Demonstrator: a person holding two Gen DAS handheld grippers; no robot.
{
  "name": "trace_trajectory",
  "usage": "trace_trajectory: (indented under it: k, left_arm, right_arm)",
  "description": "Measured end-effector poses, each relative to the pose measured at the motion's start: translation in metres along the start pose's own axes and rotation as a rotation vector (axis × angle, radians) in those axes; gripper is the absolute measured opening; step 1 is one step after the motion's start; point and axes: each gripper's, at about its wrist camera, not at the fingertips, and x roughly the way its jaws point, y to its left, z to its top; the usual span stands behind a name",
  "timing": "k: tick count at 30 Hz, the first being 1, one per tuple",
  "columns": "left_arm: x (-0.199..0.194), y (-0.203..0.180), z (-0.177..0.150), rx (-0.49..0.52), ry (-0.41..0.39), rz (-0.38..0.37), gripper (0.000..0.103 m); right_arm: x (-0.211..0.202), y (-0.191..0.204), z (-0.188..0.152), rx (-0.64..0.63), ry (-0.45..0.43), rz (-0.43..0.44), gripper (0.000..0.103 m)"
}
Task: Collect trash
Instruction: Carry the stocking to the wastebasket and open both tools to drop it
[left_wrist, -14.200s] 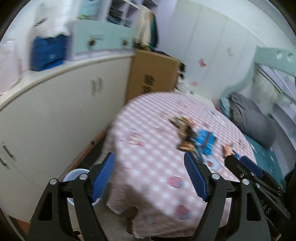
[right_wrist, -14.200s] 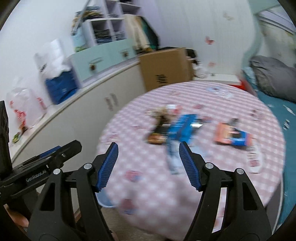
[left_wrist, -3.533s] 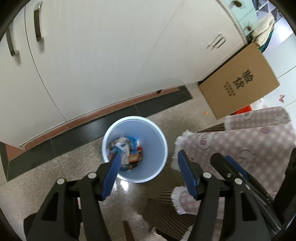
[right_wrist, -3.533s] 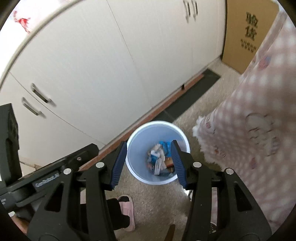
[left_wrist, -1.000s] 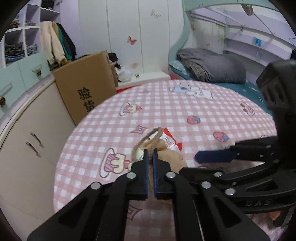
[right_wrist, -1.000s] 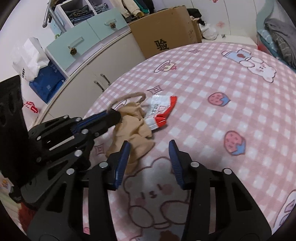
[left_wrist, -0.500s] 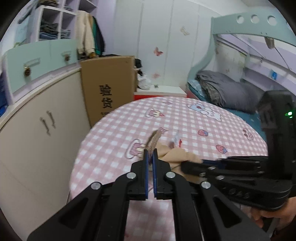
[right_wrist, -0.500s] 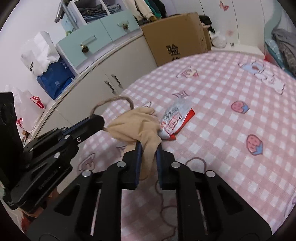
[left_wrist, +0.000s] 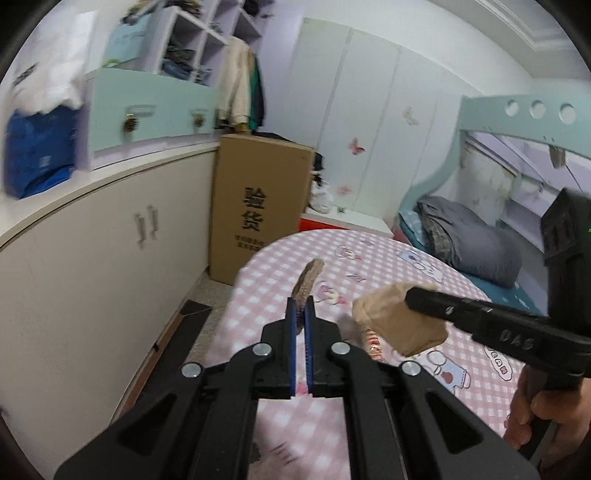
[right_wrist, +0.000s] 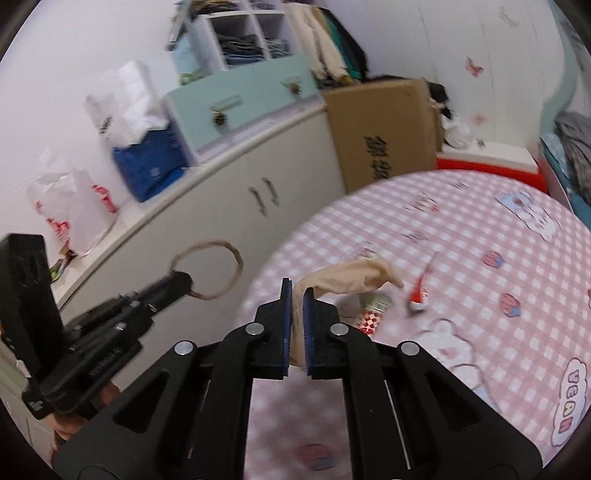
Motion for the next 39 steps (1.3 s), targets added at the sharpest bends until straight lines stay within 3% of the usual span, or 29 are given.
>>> trace_trajectory:
  k: [5,14,24,30,36,37,38,39]
  left_arm:
    - [-0.037,0.04,-0.011,-0.078,-0.025,0.043,0.004]
    - [-0.074,0.123,-0.052,-0.236,0.011,0.174,0.004]
    - [-0.032,0.229,-0.146,-0.42,0.249,0.324,0.004]
    - [0.0,0.272,-0.198,-0.523,0.381,0.336,0.004]
    - [0.023,0.299,-0.227,-0.589,0.47,0.343,0.004]
    - [0.03,0.303,-0.228,-0.596,0.487,0.342,0.004]
    - [0.033,0.304,-0.231,-0.6,0.5,0.339,0.004]
    - [0.037,0.304,-0.233,-0.605,0.511,0.335,0.004]
  right_arm:
    - [-0.002,0.054,0.0,-0.06,-0.029,0.064,0.006]
    - [0.041,0.142,-0.019,-0.174,0.071,0.179,0.006]
    - [0.169,0.199,-0.101,-0.269,0.343,0.173,0.006]
    - [0.245,0.204,-0.145,-0.228,0.495,0.193,0.006]
    - [0.294,0.203,-0.17,-0.188,0.572,0.175,0.007]
    - [0.297,0.203,-0.174,-0.188,0.578,0.171,0.009]
    - [0.302,0.202,-0.177,-0.183,0.586,0.169,0.017]
    - [0.307,0.201,-0.18,-0.177,0.594,0.162,0.032]
